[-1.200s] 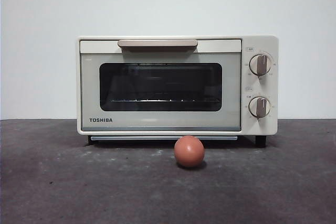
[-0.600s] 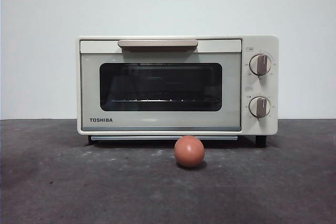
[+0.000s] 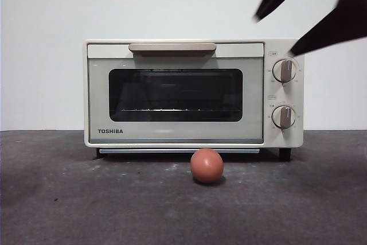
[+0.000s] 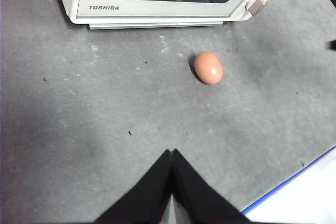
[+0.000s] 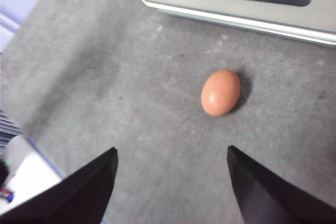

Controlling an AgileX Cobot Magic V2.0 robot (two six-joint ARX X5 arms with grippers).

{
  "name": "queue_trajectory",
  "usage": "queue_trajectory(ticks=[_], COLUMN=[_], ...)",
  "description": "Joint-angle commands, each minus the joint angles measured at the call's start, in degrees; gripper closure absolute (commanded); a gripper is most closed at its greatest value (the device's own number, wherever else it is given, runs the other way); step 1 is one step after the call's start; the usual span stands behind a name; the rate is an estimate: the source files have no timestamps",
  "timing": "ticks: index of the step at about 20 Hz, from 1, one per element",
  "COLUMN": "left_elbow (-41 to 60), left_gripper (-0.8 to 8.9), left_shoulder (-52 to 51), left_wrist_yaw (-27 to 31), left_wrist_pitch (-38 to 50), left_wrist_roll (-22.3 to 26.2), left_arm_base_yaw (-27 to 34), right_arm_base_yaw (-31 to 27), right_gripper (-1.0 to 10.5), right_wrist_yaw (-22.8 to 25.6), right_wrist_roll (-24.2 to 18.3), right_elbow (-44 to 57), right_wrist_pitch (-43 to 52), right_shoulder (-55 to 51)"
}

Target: Eggoven

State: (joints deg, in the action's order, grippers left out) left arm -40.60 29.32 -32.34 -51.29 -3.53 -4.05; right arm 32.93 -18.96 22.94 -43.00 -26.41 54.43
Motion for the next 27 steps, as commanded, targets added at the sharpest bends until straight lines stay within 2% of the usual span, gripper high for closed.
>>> queue_trajectory(ticks=[1, 3, 9, 13, 16, 27], left_elbow=[-0.94, -0.94, -0.94, -0.94, -0.94, -0.94], left_gripper=[8.06, 8.06, 8.06, 8.06, 8.06, 8.06], left_shoulder=[0.26, 0.26, 0.26, 0.26, 0.26, 0.26], left_wrist_yaw=[-0.24, -0.24, -0.24, -0.24, -0.24, -0.24], left_wrist_pitch=[0.24, 0.24, 0.24, 0.22, 0.24, 0.26], left_wrist_roll=[0.94, 0.94, 0.94, 0.94, 0.94, 0.94], left_arm_base_yaw=[-0.15, -0.15, -1.73, -2.89, -3.21, -3.21], right_arm_base_yaw=[3.89, 6.34, 8.57, 8.59, 8.96, 8.94], right_gripper=[6.1, 6.1, 6.1, 6.1, 6.1, 6.5], right_wrist_yaw=[4.15, 7.93, 14.99, 15.15, 17.00, 19.06], right_wrist_roll=[4.39, 6.25, 6.14, 5.84, 5.29, 4.90], right_elbow=[-0.96, -1.42, -9.38, -14.12, -15.87, -16.48], right_wrist_pitch=[5.88, 9.60, 9.55, 8.79, 8.33, 9.68], right_shoulder=[6.05, 12.00, 28.72, 37.20, 41.20, 46.77])
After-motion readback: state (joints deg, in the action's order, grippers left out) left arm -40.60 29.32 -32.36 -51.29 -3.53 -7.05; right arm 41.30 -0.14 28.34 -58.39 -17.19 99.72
